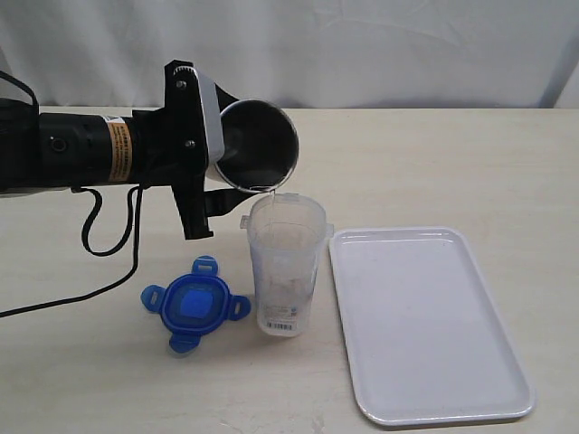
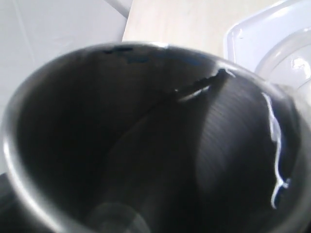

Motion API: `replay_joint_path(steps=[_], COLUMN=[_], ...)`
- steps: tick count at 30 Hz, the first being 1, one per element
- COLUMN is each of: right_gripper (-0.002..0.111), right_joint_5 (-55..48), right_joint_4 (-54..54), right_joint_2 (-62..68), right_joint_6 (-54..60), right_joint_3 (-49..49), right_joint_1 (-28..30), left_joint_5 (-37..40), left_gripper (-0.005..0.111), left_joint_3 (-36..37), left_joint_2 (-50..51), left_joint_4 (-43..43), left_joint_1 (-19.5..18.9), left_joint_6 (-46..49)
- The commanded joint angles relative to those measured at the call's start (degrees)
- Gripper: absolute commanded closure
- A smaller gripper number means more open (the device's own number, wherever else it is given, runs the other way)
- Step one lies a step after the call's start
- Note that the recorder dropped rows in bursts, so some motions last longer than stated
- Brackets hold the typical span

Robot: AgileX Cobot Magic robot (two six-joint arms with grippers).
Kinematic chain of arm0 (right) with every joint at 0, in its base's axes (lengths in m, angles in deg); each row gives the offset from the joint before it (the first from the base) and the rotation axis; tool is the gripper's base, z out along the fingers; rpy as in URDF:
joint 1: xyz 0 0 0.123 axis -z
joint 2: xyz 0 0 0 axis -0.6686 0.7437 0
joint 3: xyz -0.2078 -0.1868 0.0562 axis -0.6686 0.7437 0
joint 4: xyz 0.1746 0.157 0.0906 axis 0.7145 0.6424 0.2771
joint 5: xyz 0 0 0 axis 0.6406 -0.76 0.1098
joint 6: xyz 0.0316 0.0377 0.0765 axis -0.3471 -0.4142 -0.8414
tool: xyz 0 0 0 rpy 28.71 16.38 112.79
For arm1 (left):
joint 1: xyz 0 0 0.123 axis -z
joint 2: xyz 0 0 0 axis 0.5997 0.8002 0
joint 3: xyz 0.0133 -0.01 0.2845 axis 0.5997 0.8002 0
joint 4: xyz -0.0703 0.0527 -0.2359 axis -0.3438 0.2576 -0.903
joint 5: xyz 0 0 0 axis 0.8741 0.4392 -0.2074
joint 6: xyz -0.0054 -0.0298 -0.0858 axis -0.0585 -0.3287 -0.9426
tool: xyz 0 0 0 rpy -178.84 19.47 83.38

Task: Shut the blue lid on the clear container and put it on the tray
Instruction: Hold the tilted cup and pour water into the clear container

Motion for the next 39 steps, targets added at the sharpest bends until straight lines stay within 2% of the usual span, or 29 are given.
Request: replay_joint_path(steps=[1,39], right_gripper=[0.104,0.104], right_joint_5=[-0.50,-0.50], right_joint_4=[-0.09,-0.09], right_joint_2=[-0.27,-0.27], right_joint_6=[-0.14,-0.14], right_joint_3=[0.06,0.06], right_joint_1=[-0.16,-0.16], left_joint_5=[-1.49,-1.93], left_gripper=[0.107,0.107], left_joint_3=[-0.77,-0.77], left_joint_2=[-0.70,-0.70], left_joint_4=[-1.16,-1.16], left_joint_1=[0.11,0.11], left_joint_6=[0.79,2.56])
